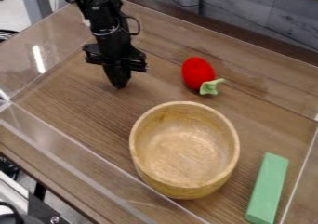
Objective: Remove the green stick from the brown bowl and put it on the table
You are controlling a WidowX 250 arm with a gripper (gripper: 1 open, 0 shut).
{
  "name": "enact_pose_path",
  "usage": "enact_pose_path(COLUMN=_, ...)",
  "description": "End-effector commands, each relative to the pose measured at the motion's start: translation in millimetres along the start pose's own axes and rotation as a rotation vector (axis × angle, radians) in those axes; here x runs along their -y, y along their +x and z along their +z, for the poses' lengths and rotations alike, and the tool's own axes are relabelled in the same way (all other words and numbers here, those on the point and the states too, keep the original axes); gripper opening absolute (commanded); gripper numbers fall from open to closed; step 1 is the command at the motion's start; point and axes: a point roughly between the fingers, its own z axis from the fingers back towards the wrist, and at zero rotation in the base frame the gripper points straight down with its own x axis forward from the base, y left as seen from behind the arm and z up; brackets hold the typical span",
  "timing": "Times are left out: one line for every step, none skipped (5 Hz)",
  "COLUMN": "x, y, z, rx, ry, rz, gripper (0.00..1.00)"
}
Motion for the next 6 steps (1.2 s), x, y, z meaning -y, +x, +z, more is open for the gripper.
enact_pose_path(x=-20, y=12.6, z=16.9, rx=0.052, ry=0.015, rz=0.038, gripper=0.0)
enact_pose_path(x=-30, y=13.0, z=19.9, rx=0.05, ry=0.013, rz=0.057, gripper=1.0)
enact_pose_path(x=-30, y=17.0, z=13.5, rx=0.044, ry=0.009, rz=0.015, gripper=0.0)
enact_pose_path(x=-27, y=21.7, z=10.2, rx=0.041, ry=0.002, rz=-0.024, gripper=0.0)
enact_pose_path(x=-12, y=20.3, z=9.3, rx=0.033, ry=-0.005, rz=-0.068, gripper=0.0)
enact_pose_path(x=3, y=17.5, z=7.8, rx=0.025, ry=-0.012, rz=-0.115, gripper=0.0)
